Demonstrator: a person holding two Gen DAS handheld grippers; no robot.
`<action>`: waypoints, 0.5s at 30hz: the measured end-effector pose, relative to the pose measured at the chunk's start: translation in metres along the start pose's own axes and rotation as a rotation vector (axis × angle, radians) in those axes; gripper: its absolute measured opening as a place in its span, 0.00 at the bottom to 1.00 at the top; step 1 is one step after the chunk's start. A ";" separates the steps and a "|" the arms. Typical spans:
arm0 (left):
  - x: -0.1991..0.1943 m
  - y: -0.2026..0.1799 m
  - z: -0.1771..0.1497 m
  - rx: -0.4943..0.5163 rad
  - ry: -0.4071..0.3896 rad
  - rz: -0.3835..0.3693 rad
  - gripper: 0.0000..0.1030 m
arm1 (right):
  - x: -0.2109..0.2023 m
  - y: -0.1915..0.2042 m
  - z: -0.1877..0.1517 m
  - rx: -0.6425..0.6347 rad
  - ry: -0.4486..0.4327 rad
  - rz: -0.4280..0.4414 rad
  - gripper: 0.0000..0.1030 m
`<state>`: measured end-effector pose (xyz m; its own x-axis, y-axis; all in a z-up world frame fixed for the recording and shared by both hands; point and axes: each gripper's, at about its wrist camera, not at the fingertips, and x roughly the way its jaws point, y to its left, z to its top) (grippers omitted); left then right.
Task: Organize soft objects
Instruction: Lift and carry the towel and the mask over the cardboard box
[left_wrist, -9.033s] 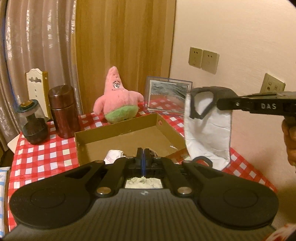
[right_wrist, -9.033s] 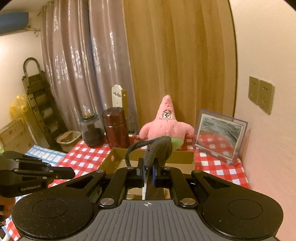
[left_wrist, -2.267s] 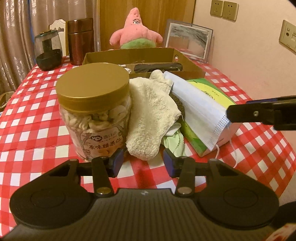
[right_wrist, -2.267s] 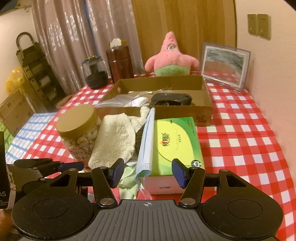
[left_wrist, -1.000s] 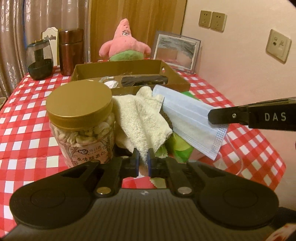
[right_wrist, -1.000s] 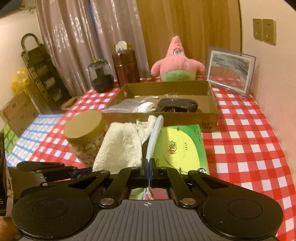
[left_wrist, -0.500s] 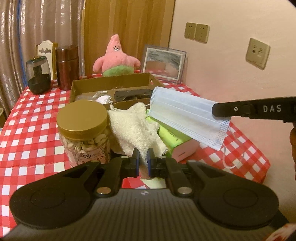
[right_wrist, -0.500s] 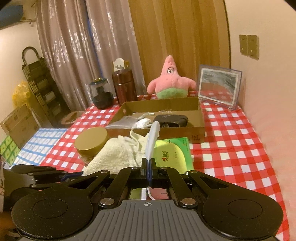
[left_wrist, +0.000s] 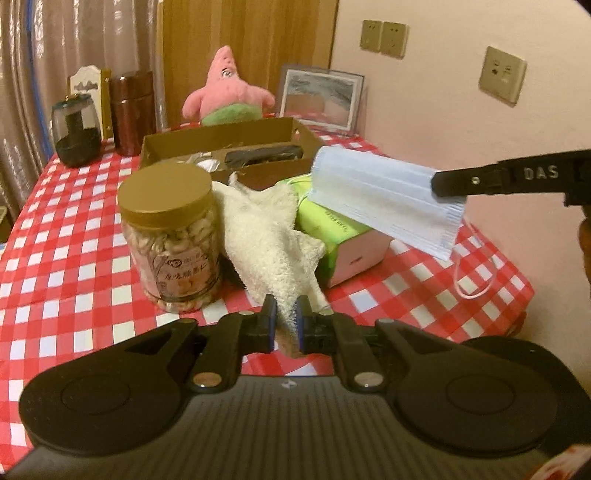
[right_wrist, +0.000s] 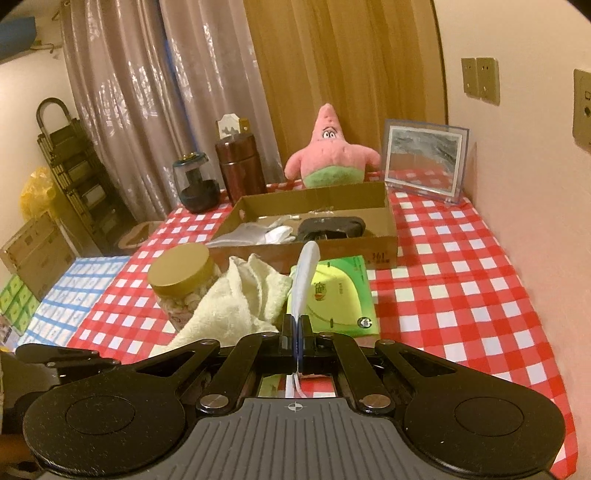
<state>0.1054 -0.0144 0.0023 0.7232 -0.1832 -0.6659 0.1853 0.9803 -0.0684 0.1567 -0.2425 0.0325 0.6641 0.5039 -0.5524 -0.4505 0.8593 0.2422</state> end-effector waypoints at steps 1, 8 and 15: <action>0.002 0.001 0.000 -0.007 0.004 0.003 0.12 | 0.002 0.000 0.000 0.000 0.003 0.000 0.00; 0.027 0.012 0.005 -0.013 0.018 0.033 0.44 | 0.015 -0.004 -0.001 0.011 0.015 0.002 0.01; 0.065 0.023 0.011 0.016 0.050 0.076 0.59 | 0.030 -0.008 0.000 0.012 0.031 0.002 0.01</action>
<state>0.1637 -0.0048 -0.0346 0.7012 -0.1042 -0.7053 0.1423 0.9898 -0.0048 0.1796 -0.2343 0.0138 0.6443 0.5032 -0.5759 -0.4450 0.8591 0.2528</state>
